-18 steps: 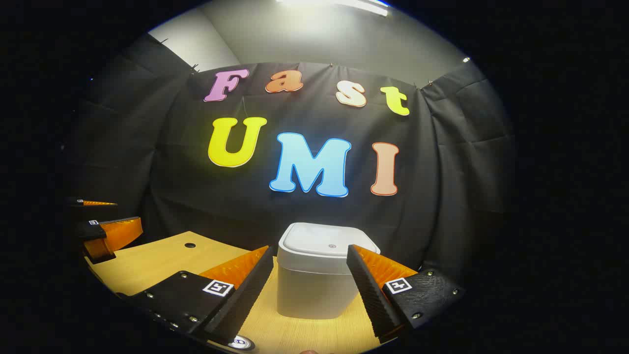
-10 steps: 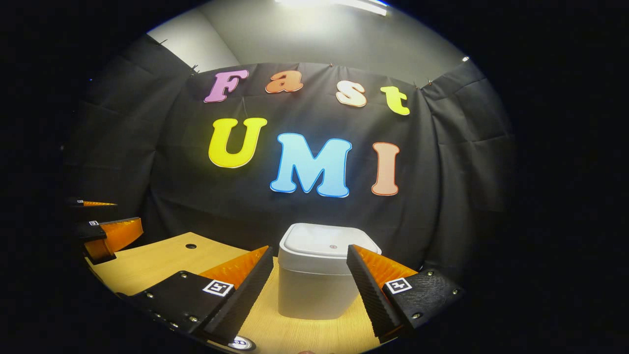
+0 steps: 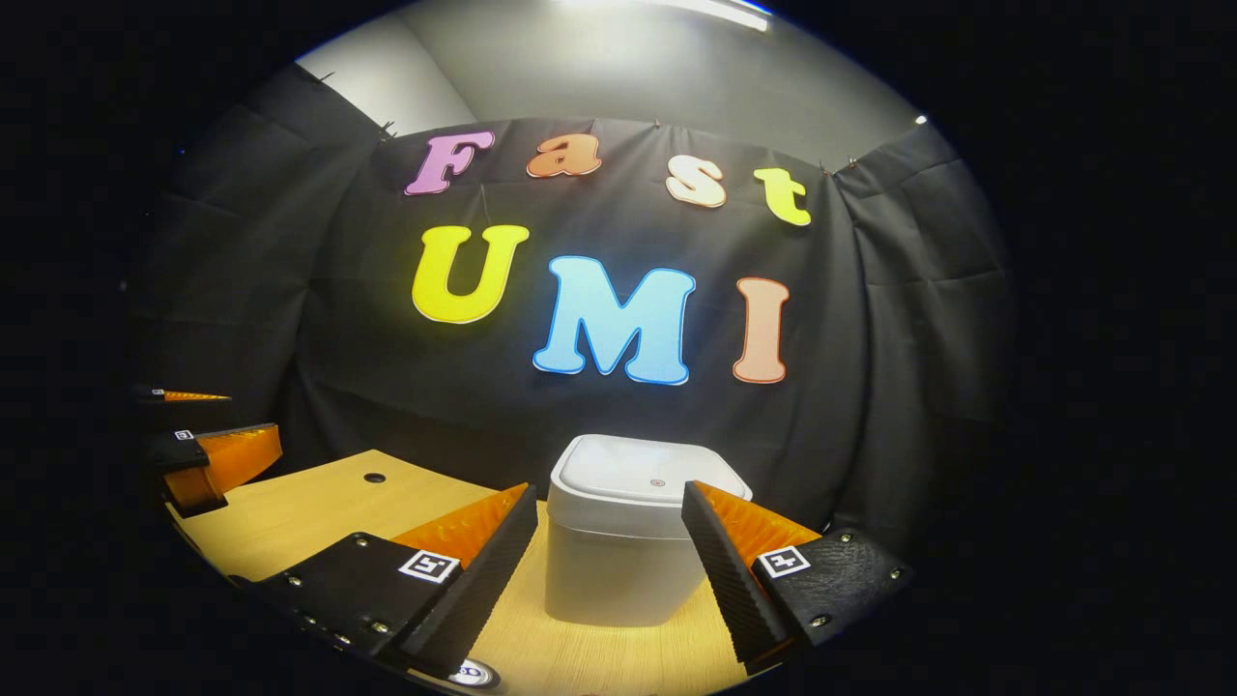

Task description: Press the lid of the desktop garbage bin to open it, pick up the crumpled paper on the desktop and throw it into the bin, then pick up the pop can on the desktop and drop it into the bin, and finally close the garbage bin lid.

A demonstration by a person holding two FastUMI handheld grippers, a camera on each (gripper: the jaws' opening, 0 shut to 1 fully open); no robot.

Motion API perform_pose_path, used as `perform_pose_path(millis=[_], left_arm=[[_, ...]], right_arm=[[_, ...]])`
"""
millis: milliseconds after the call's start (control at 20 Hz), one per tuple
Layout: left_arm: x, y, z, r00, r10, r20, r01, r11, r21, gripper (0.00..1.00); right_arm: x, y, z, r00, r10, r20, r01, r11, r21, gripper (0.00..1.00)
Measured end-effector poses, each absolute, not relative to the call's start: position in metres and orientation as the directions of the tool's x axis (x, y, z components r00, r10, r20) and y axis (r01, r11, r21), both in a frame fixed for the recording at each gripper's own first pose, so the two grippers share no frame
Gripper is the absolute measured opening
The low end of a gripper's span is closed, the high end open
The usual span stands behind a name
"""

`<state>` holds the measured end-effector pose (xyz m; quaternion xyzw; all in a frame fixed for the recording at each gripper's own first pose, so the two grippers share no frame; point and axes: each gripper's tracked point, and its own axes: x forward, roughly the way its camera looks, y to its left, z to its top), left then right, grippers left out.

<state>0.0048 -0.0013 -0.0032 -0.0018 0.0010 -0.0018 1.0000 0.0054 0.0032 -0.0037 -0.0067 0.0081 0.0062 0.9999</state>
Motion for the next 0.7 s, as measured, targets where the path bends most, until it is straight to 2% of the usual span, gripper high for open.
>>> perform_pose_path(millis=[250,300,350,400,450,550,600,650,700], left_arm=[[0.006,-0.002,-0.001,1.0,-0.011,0.003,0.011,1.0,-0.007,0.95],[0.006,-0.002,-0.002,1.0,-0.012,0.003,0.012,1.0,-0.007,0.95],[0.006,0.0,-0.002,1.0,-0.012,0.003,0.012,1.0,-0.006,0.95],[0.007,0.0,-0.002,1.0,-0.013,0.004,0.013,1.0,-0.006,0.95],[0.006,0.001,-0.002,1.0,-0.013,0.003,0.013,1.0,-0.007,0.95],[0.008,0.002,-0.003,1.0,-0.014,0.002,0.014,1.0,-0.006,0.95],[0.009,0.002,-0.003,1.0,-0.014,0.0,0.014,1.0,-0.006,0.95],[0.01,0.002,-0.003,1.0,-0.016,-0.001,0.016,1.0,-0.007,0.95],[0.011,0.003,-0.004,1.0,-0.017,-0.001,0.017,1.0,-0.007,0.95]], right_arm=[[0.009,0.005,-0.006,0.999,0.011,-0.031,-0.012,1.0,-0.015,0.96],[0.009,0.004,-0.006,1.0,0.004,-0.031,-0.005,1.0,-0.018,0.93],[0.011,0.006,-0.006,0.999,0.004,-0.034,-0.004,1.0,-0.018,0.87],[0.011,0.005,-0.008,0.999,0.002,-0.039,-0.003,1.0,-0.018,0.72],[0.012,0.006,-0.011,0.999,-0.003,-0.048,0.002,1.0,-0.019,0.72],[0.014,0.005,-0.012,0.998,-0.014,-0.057,0.014,1.0,-0.01,0.61],[0.013,0.006,-0.014,0.998,-0.012,-0.062,0.011,1.0,-0.003,0.37],[0.013,0.008,-0.015,0.998,-0.005,-0.07,0.005,1.0,0.004,0.37],[0.015,0.003,-0.016,0.997,-0.019,-0.07,0.02,1.0,0.006,0.24]])
